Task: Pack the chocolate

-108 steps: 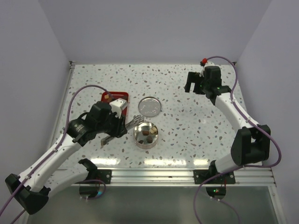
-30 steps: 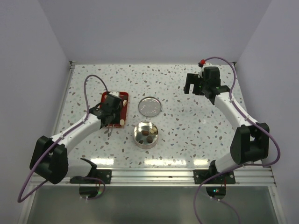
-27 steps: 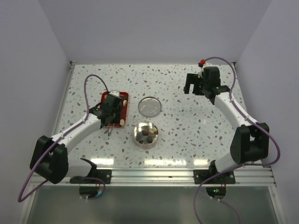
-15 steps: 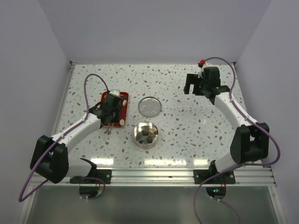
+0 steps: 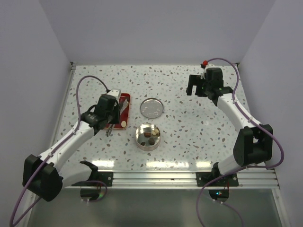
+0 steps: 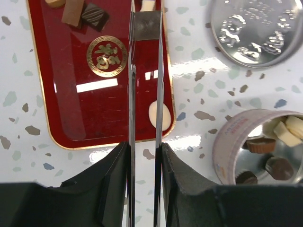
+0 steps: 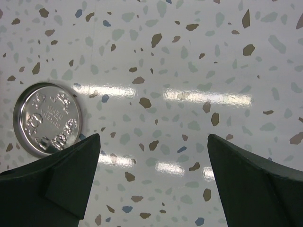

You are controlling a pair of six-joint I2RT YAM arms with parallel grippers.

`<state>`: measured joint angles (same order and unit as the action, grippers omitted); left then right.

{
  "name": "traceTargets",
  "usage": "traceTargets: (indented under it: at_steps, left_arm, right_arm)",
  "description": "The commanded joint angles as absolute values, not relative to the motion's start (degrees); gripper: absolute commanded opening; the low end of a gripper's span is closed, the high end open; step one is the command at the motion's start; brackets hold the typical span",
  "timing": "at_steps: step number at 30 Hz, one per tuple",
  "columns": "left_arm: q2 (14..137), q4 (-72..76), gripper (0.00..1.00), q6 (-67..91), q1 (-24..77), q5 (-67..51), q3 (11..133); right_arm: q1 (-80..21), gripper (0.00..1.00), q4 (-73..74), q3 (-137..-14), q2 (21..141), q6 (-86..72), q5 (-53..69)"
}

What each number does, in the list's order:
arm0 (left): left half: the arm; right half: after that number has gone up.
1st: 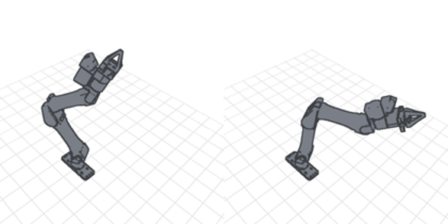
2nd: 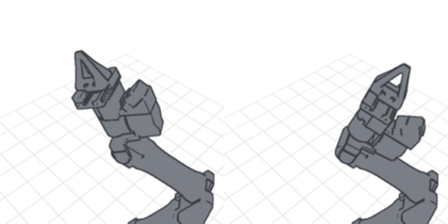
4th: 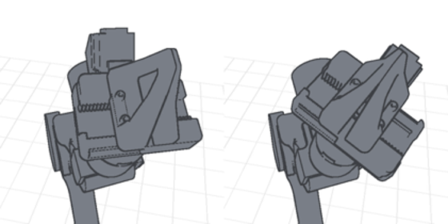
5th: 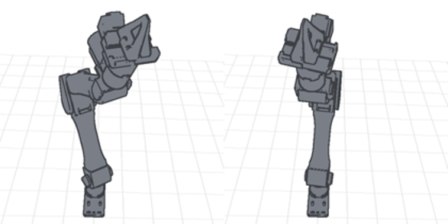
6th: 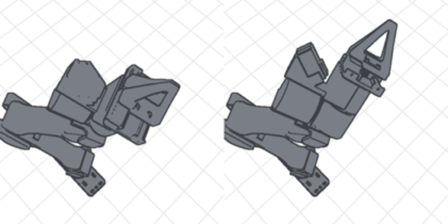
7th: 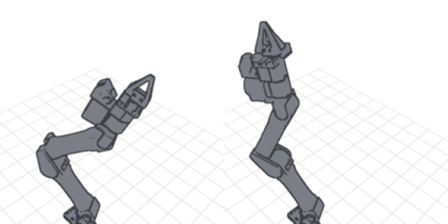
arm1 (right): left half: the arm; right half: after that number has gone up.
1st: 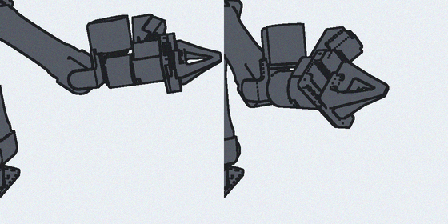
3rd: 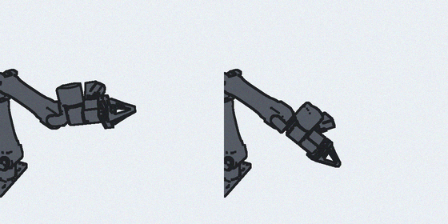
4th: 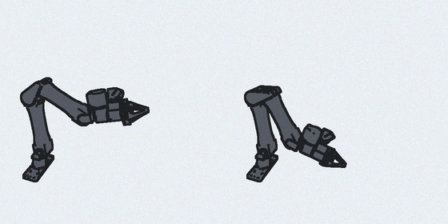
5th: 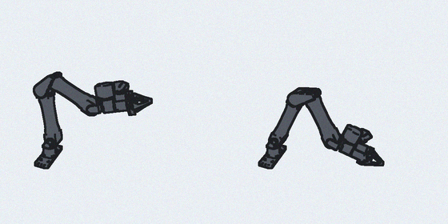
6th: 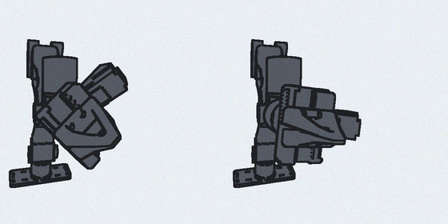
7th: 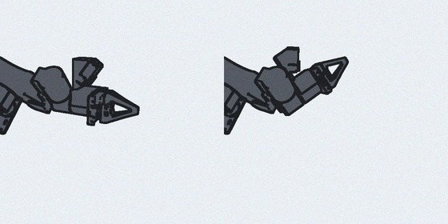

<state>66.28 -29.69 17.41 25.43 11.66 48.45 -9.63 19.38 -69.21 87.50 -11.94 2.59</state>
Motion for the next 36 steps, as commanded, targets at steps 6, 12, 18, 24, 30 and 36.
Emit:
traceTargets:
  at_steps: [6, 12, 18, 24, 30, 36]
  left_arm:
    - [56.34, -33.39, 0.35, 14.76, 29.53, -1.30, 50.27]
    - [53.18, -37.17, 0.35, 15.82, 34.53, -7.11, 51.59]
    - [51.07, -39.72, 0.35, 17.49, 37.26, -10.46, 50.28]
    - [47.55, -39.03, 0.36, 21.44, 39.02, -14.85, 45.80]
    - [48.86, -39.55, 0.43, 21.45, 40.25, -14.06, 45.44]
    - [50.62, -39.64, 0.44, 20.57, 40.87, -13.71, 46.32]
  right_arm:
    - [-9.49, 0.99, 19.78, -71.81, 87.01, -11.78, 3.78]
    - [-9.49, 0.99, 19.95, -71.98, 87.36, -11.87, 3.78]
    - [-9.40, 0.99, 20.21, -72.16, 87.45, -11.87, 3.60]
    - [-9.40, 0.99, 20.48, -72.51, 87.63, -11.95, 3.34]
    - [-9.40, 0.99, 20.21, -73.12, 88.68, -12.57, 4.75]
    - [-9.40, 0.99, 20.48, -73.12, 88.59, -12.39, 4.31]
